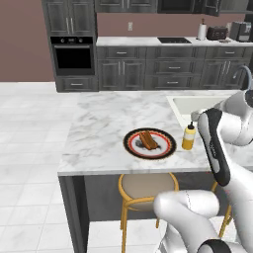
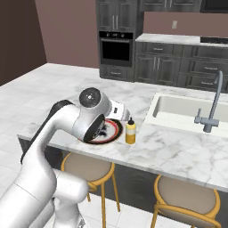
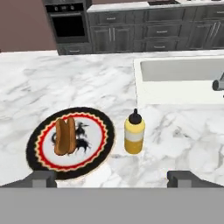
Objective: Move the hot dog bun to the plate on the dining table and place the condiment next to that plate. Then navigate to the fridge and take the sausage and place it on the plate as well.
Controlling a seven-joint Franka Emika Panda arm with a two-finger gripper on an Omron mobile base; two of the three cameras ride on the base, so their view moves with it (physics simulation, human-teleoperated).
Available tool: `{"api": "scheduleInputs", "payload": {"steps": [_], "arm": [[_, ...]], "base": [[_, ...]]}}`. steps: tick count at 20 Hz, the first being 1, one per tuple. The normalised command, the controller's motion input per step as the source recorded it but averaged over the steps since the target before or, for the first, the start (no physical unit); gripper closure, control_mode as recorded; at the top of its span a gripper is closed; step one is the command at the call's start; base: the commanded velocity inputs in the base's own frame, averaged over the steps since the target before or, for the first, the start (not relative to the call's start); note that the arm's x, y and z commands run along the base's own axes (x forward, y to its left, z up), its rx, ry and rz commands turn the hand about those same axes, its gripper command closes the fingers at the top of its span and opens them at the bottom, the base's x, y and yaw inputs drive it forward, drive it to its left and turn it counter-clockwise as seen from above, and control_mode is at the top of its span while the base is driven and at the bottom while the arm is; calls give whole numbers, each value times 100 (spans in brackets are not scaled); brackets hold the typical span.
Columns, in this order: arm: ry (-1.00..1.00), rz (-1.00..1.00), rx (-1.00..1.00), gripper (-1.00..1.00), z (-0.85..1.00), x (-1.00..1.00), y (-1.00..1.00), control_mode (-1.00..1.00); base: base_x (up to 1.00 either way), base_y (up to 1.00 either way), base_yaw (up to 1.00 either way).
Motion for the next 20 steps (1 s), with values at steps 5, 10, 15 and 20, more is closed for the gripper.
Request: {"api": "scheduleInputs", "payload": {"steps": [5,10,15,20], "arm": [[6,-33,2,-100,4,-85,9,-100],[0,-23,4,-100,13,-93,10,-100],[6,-13,0,-100,23,-49,34,-100],[8,0,0,-100,17,-29,42,-100]], "base": [[0,0,0],[0,0,0],[0,0,0],[0,0,0]]}}
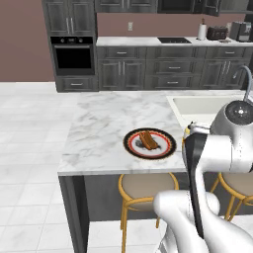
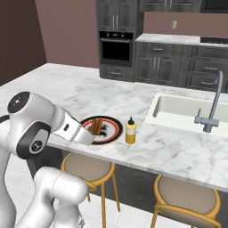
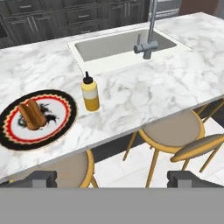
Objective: Move the hot dog bun to the plate on the dining table and place the condiment next to that plate. Then navigate to the fridge and take the sausage and place it on the plate as well.
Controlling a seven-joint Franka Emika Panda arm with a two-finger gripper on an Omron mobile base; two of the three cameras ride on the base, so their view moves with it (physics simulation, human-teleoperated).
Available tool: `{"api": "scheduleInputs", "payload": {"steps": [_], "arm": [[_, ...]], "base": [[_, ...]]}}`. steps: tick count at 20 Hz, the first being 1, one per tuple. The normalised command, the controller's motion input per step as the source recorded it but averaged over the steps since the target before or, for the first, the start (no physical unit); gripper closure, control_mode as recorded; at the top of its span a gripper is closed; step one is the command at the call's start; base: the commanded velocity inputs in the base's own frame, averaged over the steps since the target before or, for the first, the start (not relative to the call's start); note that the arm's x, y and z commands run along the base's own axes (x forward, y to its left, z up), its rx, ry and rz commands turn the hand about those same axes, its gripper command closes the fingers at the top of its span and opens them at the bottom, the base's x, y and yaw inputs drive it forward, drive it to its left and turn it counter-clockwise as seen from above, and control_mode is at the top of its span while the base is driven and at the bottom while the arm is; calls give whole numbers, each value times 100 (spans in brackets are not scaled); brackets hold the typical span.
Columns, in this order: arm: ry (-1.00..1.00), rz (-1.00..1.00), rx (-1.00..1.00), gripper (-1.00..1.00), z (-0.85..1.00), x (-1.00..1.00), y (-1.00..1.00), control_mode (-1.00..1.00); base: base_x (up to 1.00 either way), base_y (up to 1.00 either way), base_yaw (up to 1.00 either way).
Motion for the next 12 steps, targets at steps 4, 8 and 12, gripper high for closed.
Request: {"api": "scheduleInputs", "payload": {"steps": [4,8,12], "arm": [[2,1,-2,-100,0,-13,30,-100],[0,0,0,-100,0,0,0,100],[0,0,0,-100,0,0,0,100]], "base": [[0,0,0],[-16,5,0],[-96,18,-16]]}}
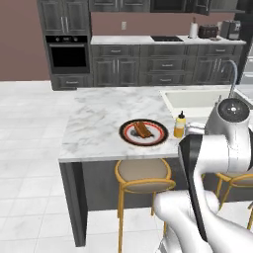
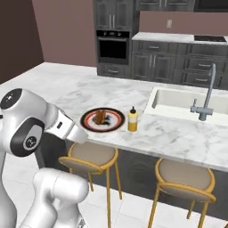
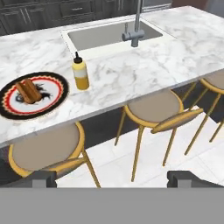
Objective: Move the hot dog bun to the plate on the dining table and place the condiment next to that plate. Then navigate to the fridge and take the sausage and place it on the plate as well.
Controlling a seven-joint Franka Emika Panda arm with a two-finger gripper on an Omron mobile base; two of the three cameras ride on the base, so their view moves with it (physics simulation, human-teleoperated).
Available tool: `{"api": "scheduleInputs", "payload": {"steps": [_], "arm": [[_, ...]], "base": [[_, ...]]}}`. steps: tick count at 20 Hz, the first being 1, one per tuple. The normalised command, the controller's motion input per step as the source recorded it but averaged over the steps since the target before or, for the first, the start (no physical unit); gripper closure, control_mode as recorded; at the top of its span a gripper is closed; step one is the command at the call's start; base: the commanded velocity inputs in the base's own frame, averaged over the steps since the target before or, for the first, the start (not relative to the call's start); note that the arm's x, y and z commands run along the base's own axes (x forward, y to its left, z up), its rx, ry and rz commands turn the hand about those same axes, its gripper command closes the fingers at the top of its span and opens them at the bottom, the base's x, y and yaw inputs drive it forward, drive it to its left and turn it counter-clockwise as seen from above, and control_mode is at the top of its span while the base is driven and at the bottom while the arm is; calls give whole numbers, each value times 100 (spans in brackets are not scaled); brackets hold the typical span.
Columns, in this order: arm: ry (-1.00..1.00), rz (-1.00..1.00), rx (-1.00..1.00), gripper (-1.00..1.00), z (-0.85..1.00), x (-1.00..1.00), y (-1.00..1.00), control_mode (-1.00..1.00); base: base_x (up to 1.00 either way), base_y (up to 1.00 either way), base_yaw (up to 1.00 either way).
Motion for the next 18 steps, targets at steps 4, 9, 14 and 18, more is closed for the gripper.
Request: {"api": "scheduleInputs", "payload": {"steps": [4,9,14,18], "arm": [[0,0,0,-100,0,0,0,100],[0,0,0,-100,0,0,0,100],[0,0,0,-100,0,0,0,100],[0,0,0,-100,0,0,0,100]], "base": [[-90,19,-57],[-55,8,-79],[-25,1,-95],[-8,0,-100]]}}
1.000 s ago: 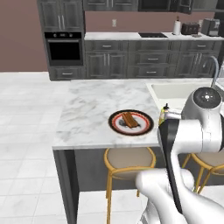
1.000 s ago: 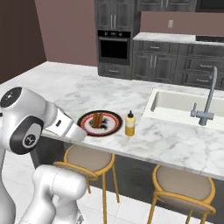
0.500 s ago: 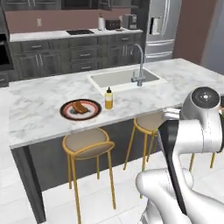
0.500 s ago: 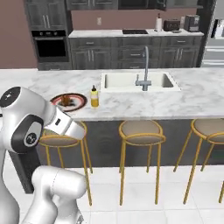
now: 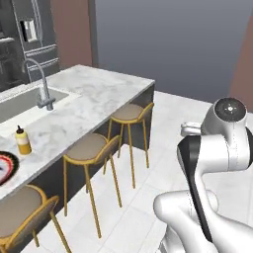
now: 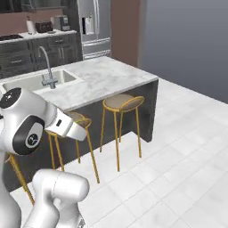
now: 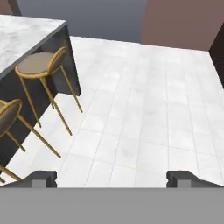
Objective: Move the hot dog bun to the plate on the dining table and place the condiment next to that plate. Then navigate to the fridge and take the sausage and place it on the plate as well.
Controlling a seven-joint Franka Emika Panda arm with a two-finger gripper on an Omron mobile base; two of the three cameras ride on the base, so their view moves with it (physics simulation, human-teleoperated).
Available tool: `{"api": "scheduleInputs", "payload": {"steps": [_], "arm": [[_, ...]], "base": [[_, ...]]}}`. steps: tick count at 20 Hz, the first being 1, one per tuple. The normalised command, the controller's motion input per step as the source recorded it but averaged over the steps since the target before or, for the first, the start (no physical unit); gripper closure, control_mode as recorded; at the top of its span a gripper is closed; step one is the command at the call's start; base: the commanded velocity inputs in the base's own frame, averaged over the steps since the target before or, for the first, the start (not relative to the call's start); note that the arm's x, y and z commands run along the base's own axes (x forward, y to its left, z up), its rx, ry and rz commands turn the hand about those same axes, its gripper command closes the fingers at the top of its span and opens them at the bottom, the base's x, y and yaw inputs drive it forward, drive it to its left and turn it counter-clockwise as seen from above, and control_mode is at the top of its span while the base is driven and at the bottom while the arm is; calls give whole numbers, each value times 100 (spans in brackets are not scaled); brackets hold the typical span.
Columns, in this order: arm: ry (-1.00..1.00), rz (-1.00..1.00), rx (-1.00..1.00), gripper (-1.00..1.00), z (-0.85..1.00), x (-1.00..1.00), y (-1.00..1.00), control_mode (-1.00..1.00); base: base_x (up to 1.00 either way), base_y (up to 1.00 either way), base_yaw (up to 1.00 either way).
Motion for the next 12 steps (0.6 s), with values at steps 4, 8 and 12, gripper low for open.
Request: {"api": "scheduleInputs", "payload": {"steps": [4,8,12], "arm": [[0,0,0,-100,0,0,0,100],[0,0,0,-100,0,0,0,100],[0,0,0,-100,0,0,0,100]], "base": [[5,-28,-83],[43,-95,-36],[75,-100,-8]]}}
